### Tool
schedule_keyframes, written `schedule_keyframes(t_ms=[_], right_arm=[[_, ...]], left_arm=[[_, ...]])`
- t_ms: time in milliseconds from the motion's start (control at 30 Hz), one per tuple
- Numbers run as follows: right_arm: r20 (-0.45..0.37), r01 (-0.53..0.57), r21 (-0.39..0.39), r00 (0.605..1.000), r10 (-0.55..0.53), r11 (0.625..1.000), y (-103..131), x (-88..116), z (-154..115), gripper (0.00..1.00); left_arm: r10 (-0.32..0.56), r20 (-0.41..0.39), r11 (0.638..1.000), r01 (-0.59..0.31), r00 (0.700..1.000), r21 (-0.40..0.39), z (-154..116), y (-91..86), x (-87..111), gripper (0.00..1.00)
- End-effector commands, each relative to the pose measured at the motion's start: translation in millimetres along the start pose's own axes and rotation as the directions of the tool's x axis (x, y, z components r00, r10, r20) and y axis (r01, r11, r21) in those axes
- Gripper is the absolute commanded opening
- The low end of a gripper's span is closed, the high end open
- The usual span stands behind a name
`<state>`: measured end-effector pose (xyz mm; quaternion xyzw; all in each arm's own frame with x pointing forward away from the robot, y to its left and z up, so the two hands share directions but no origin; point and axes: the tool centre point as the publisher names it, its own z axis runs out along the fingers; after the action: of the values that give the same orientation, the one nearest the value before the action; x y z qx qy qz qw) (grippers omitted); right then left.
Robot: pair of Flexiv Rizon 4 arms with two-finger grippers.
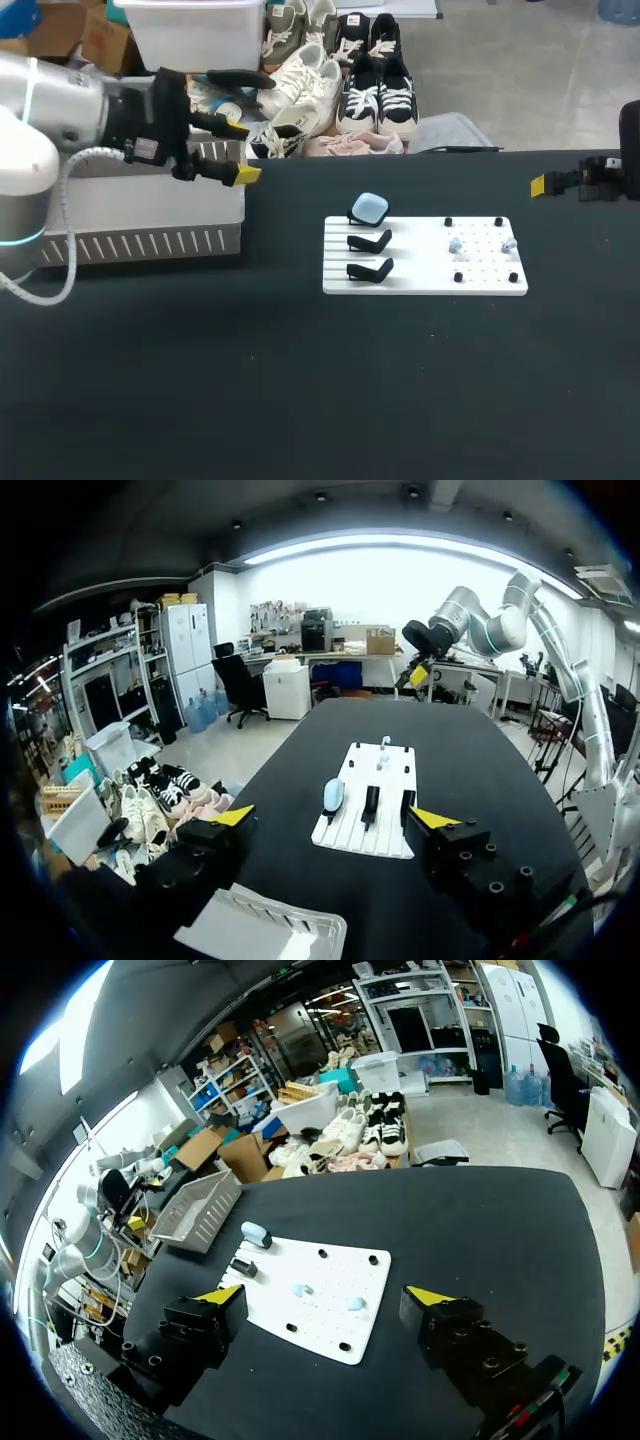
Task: Pick up each earbud case from the left stands, insert the matching earbuds, close the lid, and place the case in the box.
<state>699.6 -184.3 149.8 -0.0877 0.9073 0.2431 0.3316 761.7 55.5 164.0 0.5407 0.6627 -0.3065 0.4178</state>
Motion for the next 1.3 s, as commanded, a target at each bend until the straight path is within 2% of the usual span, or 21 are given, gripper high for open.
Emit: schedule_keyframes(t_ms=[33, 400, 767, 1100, 1300], right_arm=[[-0.002, 0.001, -0.004, 1.0, -0.001, 1.0, -1.0, -0.3, 0.0, 1.0], [-0.002, 0.001, -0.004, 1.0, -0.001, 1.0, -1.0, -0.3, 0.0, 1.0], [-0.002, 0.001, -0.004, 1.0, -0.001, 1.0, -1.0, -0.3, 0.0, 1.0], [-0.002, 0.001, -0.004, 1.0, -0.001, 1.0, -1.0, -0.3, 0.0, 1.0], [-0.002, 0.001, -0.004, 1.0, -0.001, 1.0, -1.0, -0.3, 0.0, 1.0]], left_arm=[[0.021, -0.003, 0.994, -0.021, 1.0, 0.107, 29.1, 8.9, 0.0, 1.0], [0.085, -0.004, 0.974, -0.083, 0.996, 0.21, 81.9, 9.3, -2.8, 1.0], [0.042, -0.005, 0.968, -0.04, 0.999, 0.246, 122.2, 14.7, 17.4, 1.0], [0.021, -0.007, 0.96, -0.019, 1.0, 0.279, 144.8, 22.7, 26.9, 1.0], [0.034, 0.005, 0.957, -0.035, 0.999, 0.289, 153.0, 17.6, 25.2, 1.0]])
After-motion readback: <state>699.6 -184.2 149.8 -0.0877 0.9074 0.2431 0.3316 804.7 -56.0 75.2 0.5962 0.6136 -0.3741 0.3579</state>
